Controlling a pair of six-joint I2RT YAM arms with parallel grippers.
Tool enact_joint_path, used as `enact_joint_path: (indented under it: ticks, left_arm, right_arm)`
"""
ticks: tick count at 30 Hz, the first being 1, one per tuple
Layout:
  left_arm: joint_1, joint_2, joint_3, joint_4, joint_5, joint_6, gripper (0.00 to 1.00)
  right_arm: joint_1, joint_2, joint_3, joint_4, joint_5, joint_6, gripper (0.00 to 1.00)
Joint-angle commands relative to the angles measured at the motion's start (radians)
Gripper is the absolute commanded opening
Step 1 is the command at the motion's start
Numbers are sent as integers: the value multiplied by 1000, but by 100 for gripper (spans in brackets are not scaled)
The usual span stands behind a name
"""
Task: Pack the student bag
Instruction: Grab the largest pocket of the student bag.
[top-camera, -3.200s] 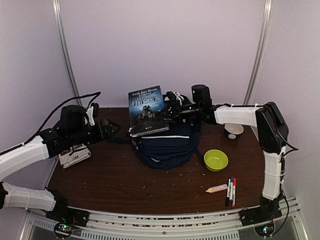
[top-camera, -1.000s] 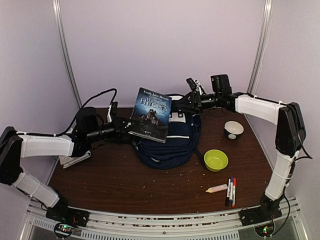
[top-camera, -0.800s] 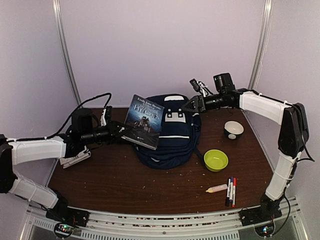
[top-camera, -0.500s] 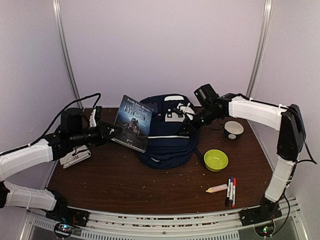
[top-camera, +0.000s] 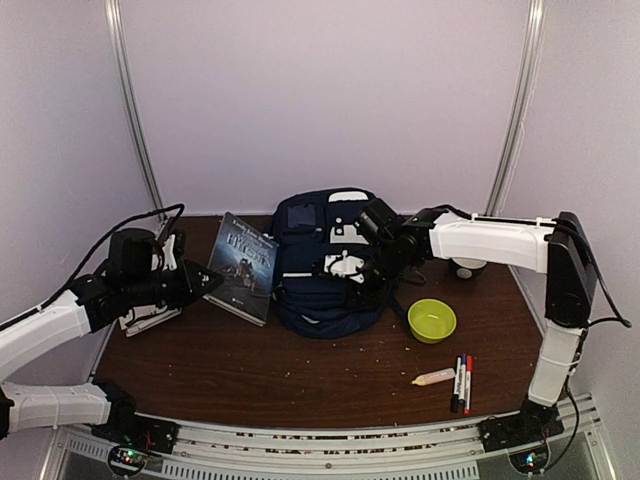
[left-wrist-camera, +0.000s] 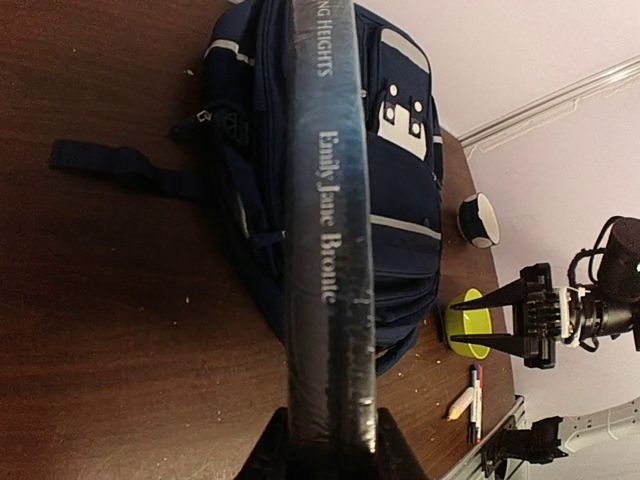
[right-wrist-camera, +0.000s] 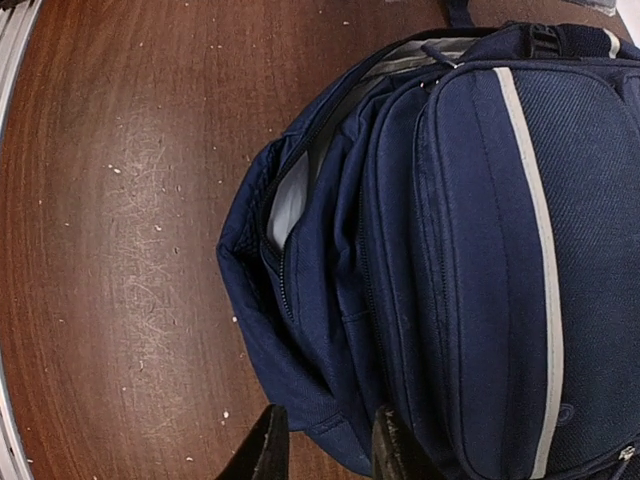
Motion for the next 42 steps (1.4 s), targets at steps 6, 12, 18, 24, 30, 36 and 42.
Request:
enact_joint_path:
  ticks: [6,12,18,24,30,36,42]
  left_arm:
    - [12,-84,5,120,-12,31,0]
    - [12,-84,-10,136,-1,25,0]
    - [12,-89,-25,151,2,21,0]
    - [12,-97,-39,157,3,20,0]
    - [12,-107,-39,144,9,22,0]
    - [12,-123,-18,110,52,51,0]
    - [12,-169,-5,107,173,40,0]
  right_arm:
    - [46,91,58,-26,73,-36,32]
    - [57,133,90,-29,74,-17,34]
    - [58,181,130,-34,106,-4,34]
    - [58,226,167,-59,115,4,34]
    - [59,227,191,-73,131,19,17]
    - [52,165,260,-70,134,67,0]
    - [22,168,434,-118,143,127,0]
